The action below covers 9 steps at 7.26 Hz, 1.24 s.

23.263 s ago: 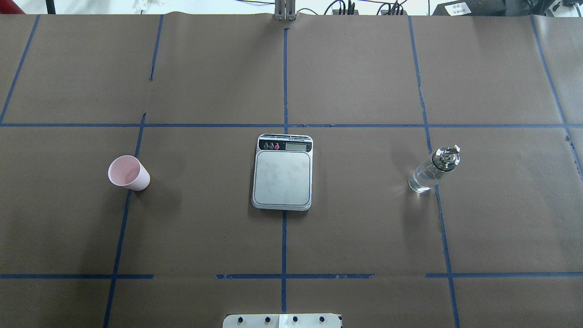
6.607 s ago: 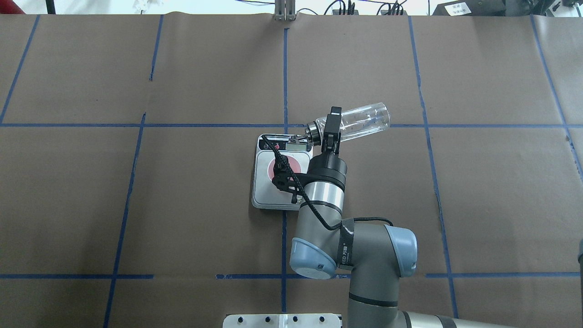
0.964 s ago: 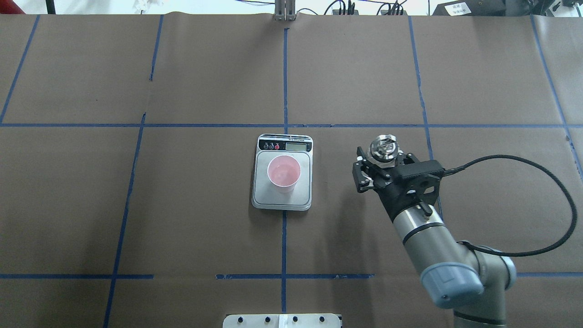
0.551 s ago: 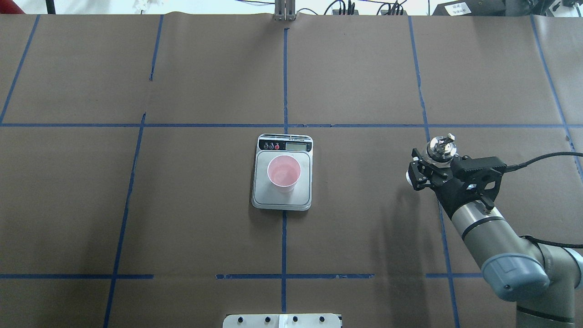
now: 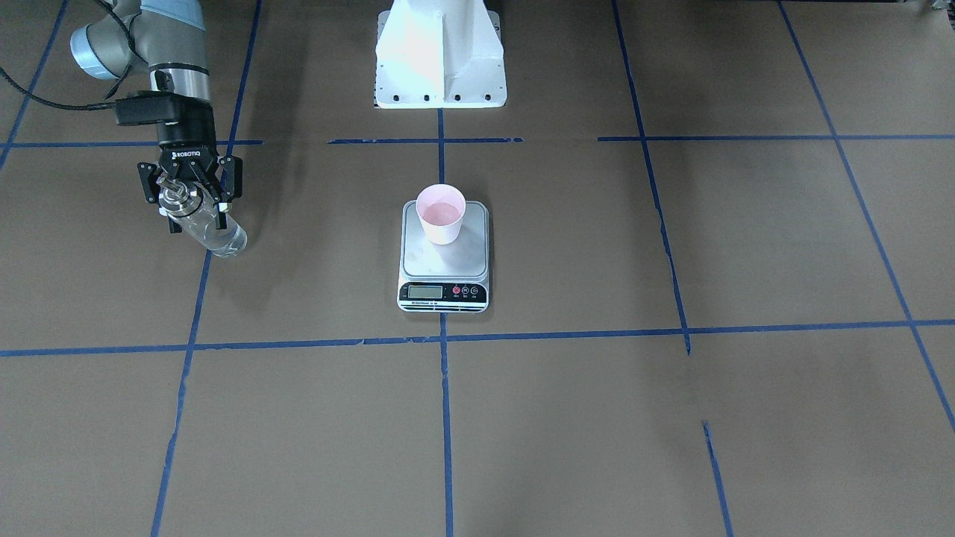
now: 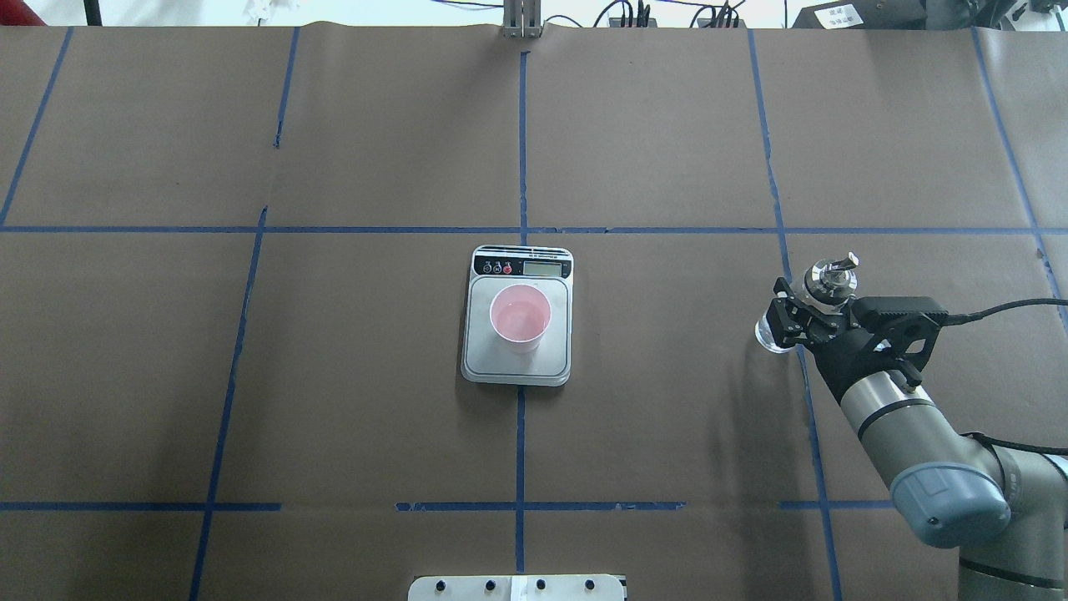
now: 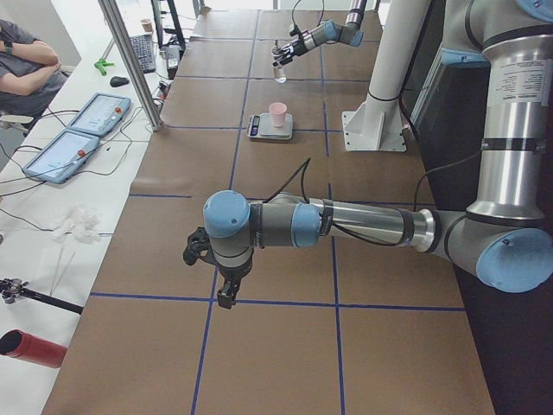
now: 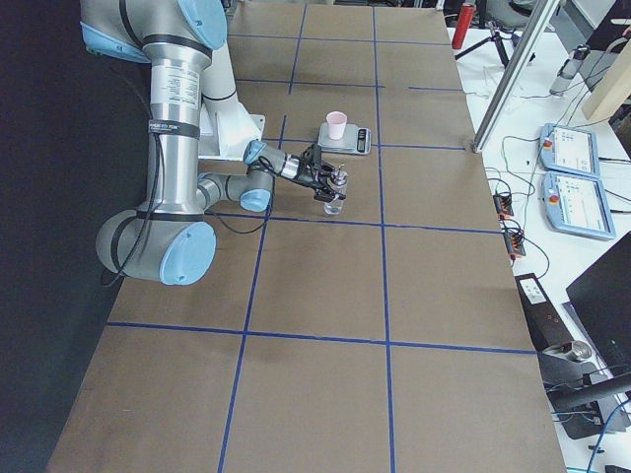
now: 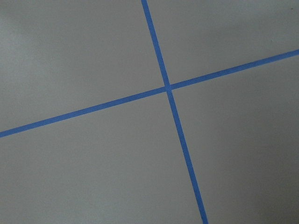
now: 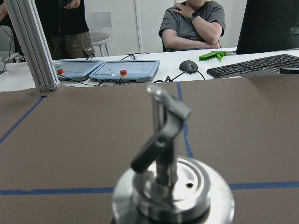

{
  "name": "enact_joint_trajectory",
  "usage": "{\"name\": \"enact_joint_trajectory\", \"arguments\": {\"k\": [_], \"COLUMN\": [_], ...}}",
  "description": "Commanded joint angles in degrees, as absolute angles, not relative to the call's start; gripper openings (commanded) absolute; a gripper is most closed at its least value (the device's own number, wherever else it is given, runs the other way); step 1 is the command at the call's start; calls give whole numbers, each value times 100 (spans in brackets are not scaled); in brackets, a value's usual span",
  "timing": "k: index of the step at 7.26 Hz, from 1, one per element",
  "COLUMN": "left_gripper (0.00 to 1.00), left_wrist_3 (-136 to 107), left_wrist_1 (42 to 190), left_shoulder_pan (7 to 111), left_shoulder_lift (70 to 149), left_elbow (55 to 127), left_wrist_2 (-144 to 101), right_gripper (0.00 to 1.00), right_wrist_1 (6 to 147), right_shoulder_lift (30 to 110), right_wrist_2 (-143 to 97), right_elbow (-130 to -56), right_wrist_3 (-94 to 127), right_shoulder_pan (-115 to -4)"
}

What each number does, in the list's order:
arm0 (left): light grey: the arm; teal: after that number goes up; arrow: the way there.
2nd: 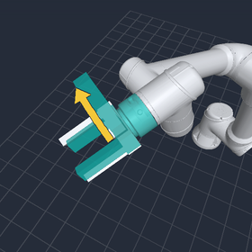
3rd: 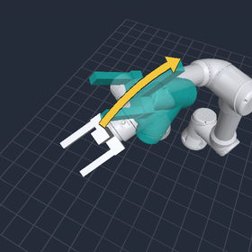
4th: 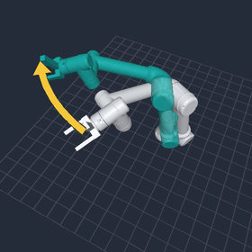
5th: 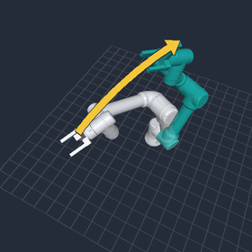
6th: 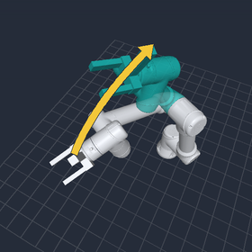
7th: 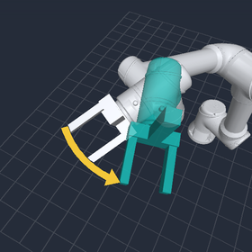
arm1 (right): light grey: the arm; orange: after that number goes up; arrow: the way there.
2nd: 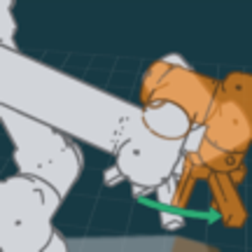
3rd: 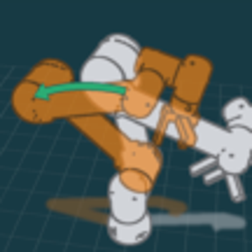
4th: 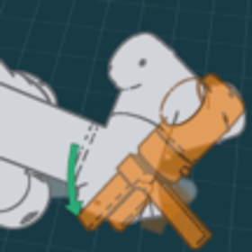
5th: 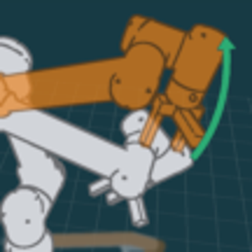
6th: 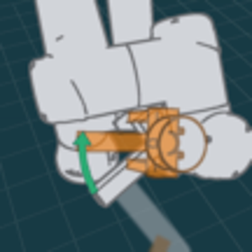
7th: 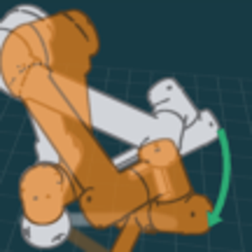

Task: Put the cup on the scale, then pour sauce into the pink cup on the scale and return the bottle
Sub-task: 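Hold the upright bottle with the right gripper near its spot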

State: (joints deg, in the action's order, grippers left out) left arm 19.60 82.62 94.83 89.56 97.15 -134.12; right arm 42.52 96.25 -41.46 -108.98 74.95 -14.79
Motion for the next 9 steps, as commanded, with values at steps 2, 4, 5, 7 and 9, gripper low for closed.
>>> {"name": "enact_joint_trajectory", "arguments": {"k": [2,4,5,7,9], "left_gripper": [100,100,100,100,100], "left_wrist_3": [1960,1960,1960,1960,1960], "left_wrist_1": [8262,8262,8262,8262,8262], "left_shoulder_pan": [9483,9483,9483,9483,9483], "left_shoulder_lift": [8956,8956,8956,8956,8956], "left_elbow": [9712,9721,9712,9721,9712], "left_wrist_2": [-13412,-13412,-13421,-13412,-13412], "right_gripper": [0,0,0,0,0], "right_wrist_1": [4236,4236,4236,4245,4236], "right_shoulder_lift": [9580,9563,9562,9571,9571], "right_wrist_2": [-4061,-4052,-3930,-3911,-3894], "right_elbow": [-10697,-10661,-10661,-10661,-10670], "right_wrist_3": [7454,7392,7348,7348,7172], "right_shoulder_pan": [-1468,-1468,-1450,-1450,-1450]}}
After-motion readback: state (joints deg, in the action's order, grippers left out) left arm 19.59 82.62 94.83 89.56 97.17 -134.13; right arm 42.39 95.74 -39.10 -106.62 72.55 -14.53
